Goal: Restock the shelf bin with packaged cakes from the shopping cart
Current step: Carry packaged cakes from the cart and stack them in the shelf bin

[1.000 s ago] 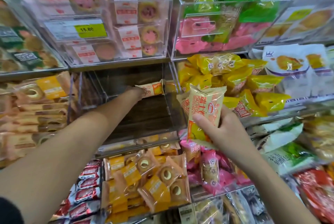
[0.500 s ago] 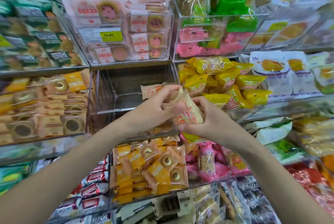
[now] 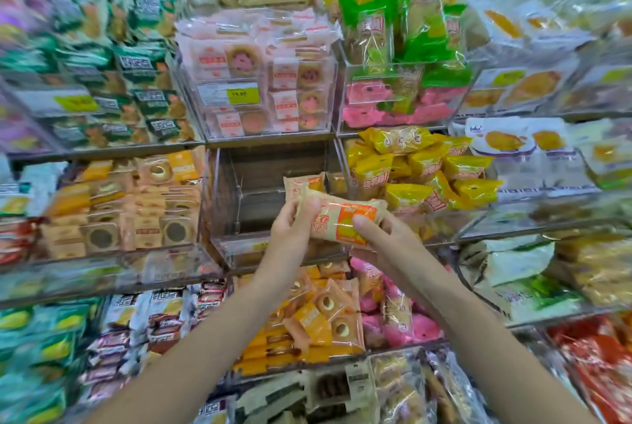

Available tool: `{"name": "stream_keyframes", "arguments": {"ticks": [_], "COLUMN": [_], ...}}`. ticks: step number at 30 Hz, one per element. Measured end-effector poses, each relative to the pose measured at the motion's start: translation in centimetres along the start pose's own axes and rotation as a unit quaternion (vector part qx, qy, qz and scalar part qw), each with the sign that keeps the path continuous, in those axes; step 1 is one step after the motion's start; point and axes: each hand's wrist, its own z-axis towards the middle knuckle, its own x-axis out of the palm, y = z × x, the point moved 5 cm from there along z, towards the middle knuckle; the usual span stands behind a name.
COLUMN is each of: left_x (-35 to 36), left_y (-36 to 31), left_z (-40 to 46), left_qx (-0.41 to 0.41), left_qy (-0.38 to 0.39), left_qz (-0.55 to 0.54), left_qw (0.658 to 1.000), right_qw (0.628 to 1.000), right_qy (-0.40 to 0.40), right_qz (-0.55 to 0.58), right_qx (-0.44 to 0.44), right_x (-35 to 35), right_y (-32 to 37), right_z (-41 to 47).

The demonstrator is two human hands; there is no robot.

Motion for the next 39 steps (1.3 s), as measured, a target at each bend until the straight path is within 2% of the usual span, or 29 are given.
{"name": "stream_keyframes", "arguments": {"ticks": [2,4,7,8,10,12,15,17,22,25,28,30,31,32,34,35,36,37,39], "left_x": [0.1,-0.4,-1.0,-1.2,-1.4,-1.4,-1.4,-1.3,-2.5,-3.1,-3.7,-4.7,-5.5,-6.3,-7.8,-8.1,-8.1,-7.8,-6.3], "left_y": [0.4,0.1,-1.2,-1.6,-2.6,-3.4,-4.0,-4.4,-3.4,-2.4,-1.8,-2.7,-3.5,-4.4,-5.5,-5.2,-4.4,-3.0,0.2], "left_z": [-0.4,-0.4,0.0,0.2,0.7,1.0,1.3,1.5,2.5,3.3,4.7,6.4,7.7,9.1,12.0,13.3,14.3,15.1,16.6], "left_qx": [-0.014,-0.022,-0.027,-0.009,0.058,0.098,-0.003,-0.045,-0.116,-0.163,-0.141,-0.094,-0.059,-0.023,0.027,0.032,0.028,0.020,0.011], "left_qy": [-0.015,-0.022,0.011,0.028,0.076,0.156,0.289,0.343,0.366,0.346,0.280,0.230,0.199,0.164,0.110,0.105,0.119,0.147,0.192], "left_qz": [-0.020,0.006,0.091,0.159,0.338,0.447,0.461,0.459,0.402,0.330,0.295,0.318,0.363,0.429,0.584,0.641,0.674,0.687,0.687], "left_qw": [1.000,0.999,0.995,0.987,0.936,0.876,0.839,0.818,0.832,0.863,0.903,0.915,0.908,0.888,0.804,0.760,0.729,0.711,0.701], "right_qw": [1.000,0.999,0.997,0.996,0.992,0.989,0.987,0.984,0.984,0.983,0.979,0.973,0.959,0.924,0.790,0.724,0.681,0.657,0.639], "right_qy": [-0.023,-0.044,-0.059,-0.063,-0.060,-0.045,-0.008,0.016,0.041,0.062,0.077,0.042,-0.007,-0.065,-0.146,-0.159,-0.158,-0.156,-0.159], "right_qz": [-0.001,-0.020,-0.046,-0.065,-0.105,-0.133,-0.158,-0.173,-0.168,-0.163,-0.178,-0.205,-0.249,-0.326,-0.533,-0.614,-0.667,-0.696,-0.712], "right_qx": [-0.007,-0.012,-0.021,-0.027,-0.038,-0.043,-0.031,-0.033,-0.052,-0.053,-0.058,-0.094,-0.135,-0.189,-0.266,-0.270,-0.257,-0.244,-0.243], "right_x": [0.3,-0.1,-0.6,-0.7,-0.8,-0.5,0.1,0.5,1.1,1.6,1.7,1.2,0.5,-0.2,-0.8,-0.8,-0.8,-0.8,-0.9], "right_y": [0.3,0.6,1.1,1.3,1.5,1.6,1.6,1.9,2.8,3.2,3.6,4.2,4.5,4.8,4.4,3.5,2.5,1.6,0.6], "right_z": [0.3,0.6,0.6,0.5,0.5,0.3,0.3,0.5,1.7,2.8,4.3,5.5,6.2,6.6,7.3,7.7,8.1,8.5,8.9]}}
